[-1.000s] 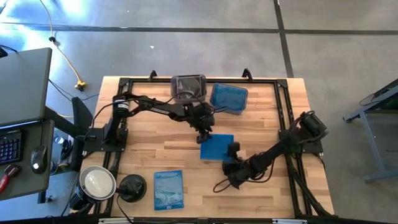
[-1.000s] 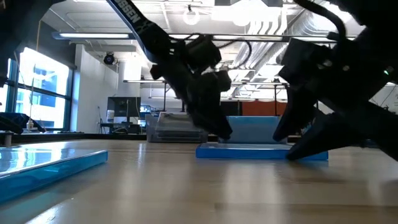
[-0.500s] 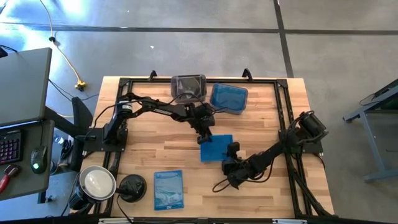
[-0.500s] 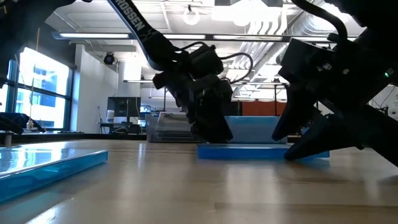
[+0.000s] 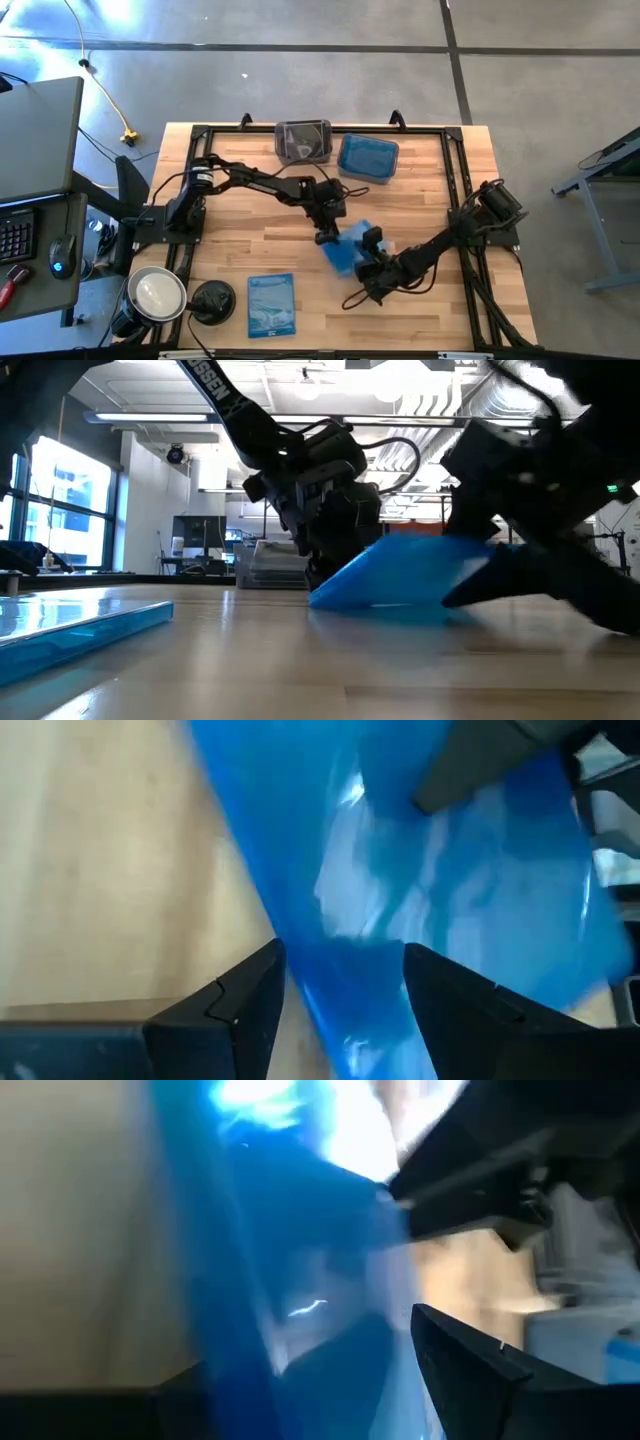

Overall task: Pick & place jewel cases by type
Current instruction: Put the top blue cd case into the right black bin

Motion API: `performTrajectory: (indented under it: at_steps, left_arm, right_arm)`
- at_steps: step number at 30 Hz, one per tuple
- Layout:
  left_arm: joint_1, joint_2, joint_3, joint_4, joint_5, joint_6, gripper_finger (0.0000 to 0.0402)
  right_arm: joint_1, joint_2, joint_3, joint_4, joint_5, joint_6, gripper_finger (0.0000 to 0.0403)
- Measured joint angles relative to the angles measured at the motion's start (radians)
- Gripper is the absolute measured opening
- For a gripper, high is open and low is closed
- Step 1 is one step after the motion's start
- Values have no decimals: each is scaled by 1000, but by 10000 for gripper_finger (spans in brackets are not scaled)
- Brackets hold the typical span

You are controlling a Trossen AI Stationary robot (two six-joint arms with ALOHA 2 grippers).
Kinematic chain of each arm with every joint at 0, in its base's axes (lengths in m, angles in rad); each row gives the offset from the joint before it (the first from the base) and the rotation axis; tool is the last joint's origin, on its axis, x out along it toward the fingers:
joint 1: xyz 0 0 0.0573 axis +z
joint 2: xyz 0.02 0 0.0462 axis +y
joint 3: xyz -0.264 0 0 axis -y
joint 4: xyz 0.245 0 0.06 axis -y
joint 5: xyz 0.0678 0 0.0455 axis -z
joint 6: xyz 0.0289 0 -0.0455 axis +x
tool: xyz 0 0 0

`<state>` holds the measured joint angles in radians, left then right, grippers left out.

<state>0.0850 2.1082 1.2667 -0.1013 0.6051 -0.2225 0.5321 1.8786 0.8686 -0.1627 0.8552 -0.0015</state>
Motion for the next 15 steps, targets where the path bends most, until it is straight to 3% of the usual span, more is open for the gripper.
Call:
performTrajectory:
  at_steps: [6,15]
  left_arm:
    - [-3,1,-2,4,32,-2,201]
    - [58,8,53,-51,67,-56,201]
  right_arm:
    - [1,1,-2,12,99,-4,172]
    - [80,1,-1,10,104,-72,18]
